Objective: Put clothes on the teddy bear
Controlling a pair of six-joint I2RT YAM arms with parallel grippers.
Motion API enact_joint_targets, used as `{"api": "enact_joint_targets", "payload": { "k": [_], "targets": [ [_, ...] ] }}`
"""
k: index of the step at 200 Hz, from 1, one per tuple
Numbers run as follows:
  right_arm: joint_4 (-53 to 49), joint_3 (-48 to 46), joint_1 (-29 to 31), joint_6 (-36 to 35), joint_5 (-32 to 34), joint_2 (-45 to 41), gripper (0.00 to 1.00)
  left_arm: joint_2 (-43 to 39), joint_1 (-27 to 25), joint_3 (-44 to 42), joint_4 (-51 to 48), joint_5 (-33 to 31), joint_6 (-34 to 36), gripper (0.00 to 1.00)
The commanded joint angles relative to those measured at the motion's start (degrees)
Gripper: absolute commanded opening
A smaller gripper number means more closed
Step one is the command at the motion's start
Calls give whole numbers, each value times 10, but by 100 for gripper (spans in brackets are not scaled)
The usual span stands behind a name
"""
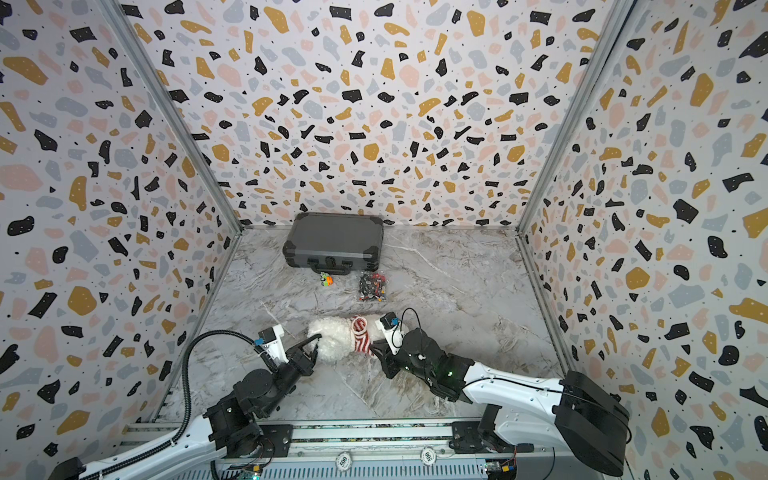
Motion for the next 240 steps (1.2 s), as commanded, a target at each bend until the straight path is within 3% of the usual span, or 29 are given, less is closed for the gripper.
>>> {"api": "enact_joint_targets", "payload": {
  "k": [1,77,215,240],
  "targets": [
    [-23,11,6,-9,33,-5,17,-2,2,-30,50,3,0,0],
    [-40,-13,9,4,44,-31,17,-2,2,-31,51,5,1,0],
    [14,20,20,-11,31,44,21,18,2,-40,78,12,-6,0],
    [15,26,20,-16,39,51,17,14,2,-41,77,12,-7,0]
  ]
}}
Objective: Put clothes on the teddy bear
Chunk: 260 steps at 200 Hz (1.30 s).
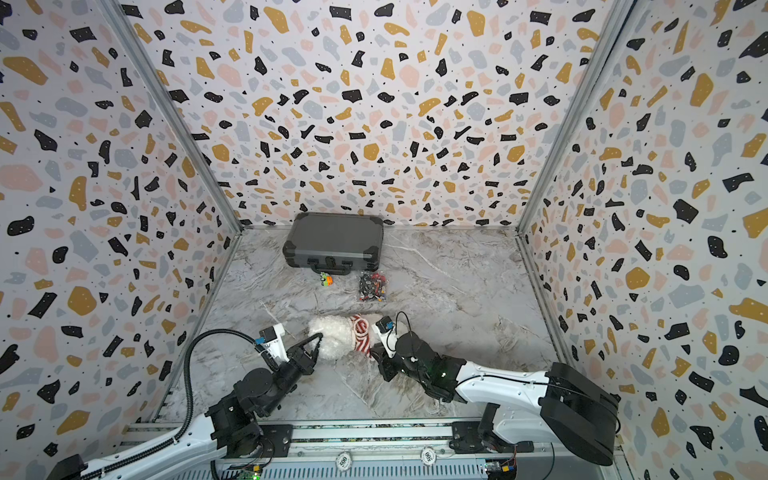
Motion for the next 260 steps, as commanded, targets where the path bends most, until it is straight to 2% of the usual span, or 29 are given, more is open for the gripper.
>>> {"api": "enact_joint_targets", "payload": {
  "k": [1,47,87,130,191,223,260],
  "targets": [
    [5,25,2,-10,12,4,16,-7,2,-42,46,3,-1,0],
    [-22,26,3,-17,40,-11,5,-22,1,-42,33,-1,-1,0],
    [-66,14,2,-11,92,-46,1,-49,2,-40,2,-11,0,0],
    [-94,-7,-10,23,129,-78,0,-67,2,-41,-30,-22,8,0],
    [-95,-42,-69,62,96,-112,0,-82,2,-67,-31,-26,26,0],
    [-105,-49,-74,73,97,-117,0,-93,2,-74,-35,-23,38,0],
    [-117,-66,-83,86,102,-134,0,-110,1,-81,-32,-10,82,0]
  ]
}}
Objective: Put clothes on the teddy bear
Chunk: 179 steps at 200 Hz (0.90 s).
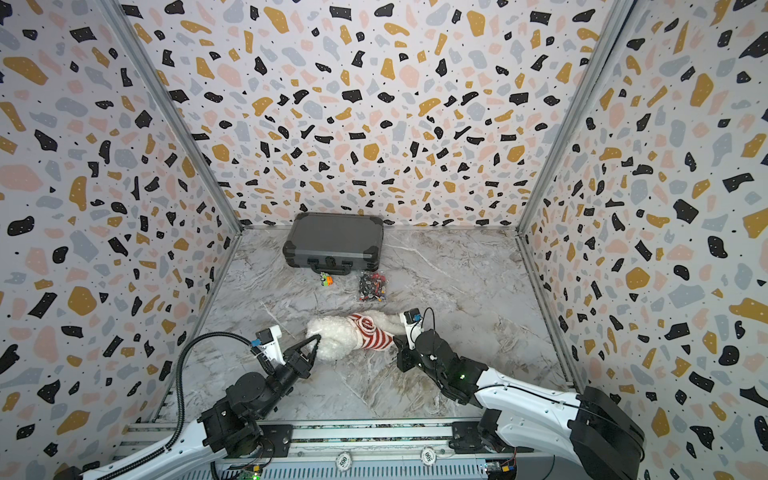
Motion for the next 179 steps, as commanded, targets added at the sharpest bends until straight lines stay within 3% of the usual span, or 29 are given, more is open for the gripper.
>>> {"api": "enact_joint_targets", "payload": {
  "k": [1,42,86,155,179],
  "targets": [
    [-45,-14,-12,17,38,-14,0,-15,4,-81,32,-21,41,0],
    [-24,-38,-34,28,25,-7,0,-34,4,-91,36,7,65,0],
    [17,-56,-70,31,-14,55,0,-72,4,-98,29,25,74,0],
    [13,-70,-90,47,-14,34,0,-89,4,-97,16,35,87,0],
    [28,-63,-87,40,-44,42,1,-88,4,-98,24,46,94,0]
  ]
}}
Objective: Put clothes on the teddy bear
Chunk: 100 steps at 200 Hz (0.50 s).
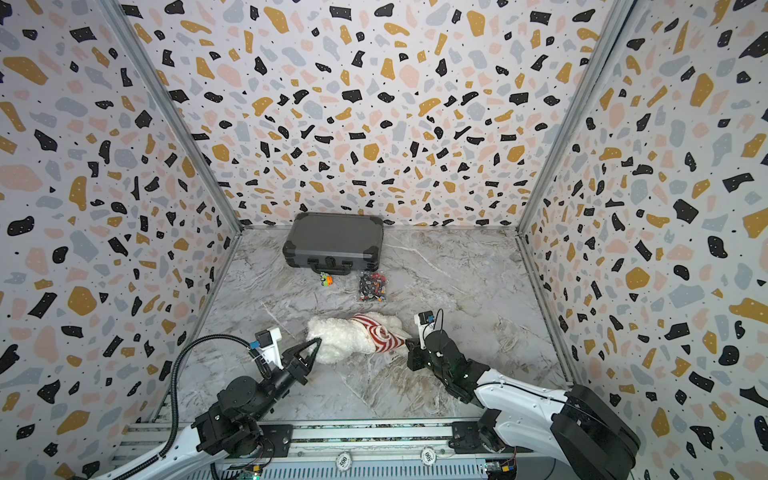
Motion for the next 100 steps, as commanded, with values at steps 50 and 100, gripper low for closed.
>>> {"api": "enact_joint_targets", "payload": {
  "k": [50,100],
  "targets": [
    [-24,17,10,-46,-43,-56,14,-7,4,-90,64,-15,19,0],
    [-52,27,-1,-114,-61,-163,32,2,3,-75,70,-9,25,0]
  ]
}}
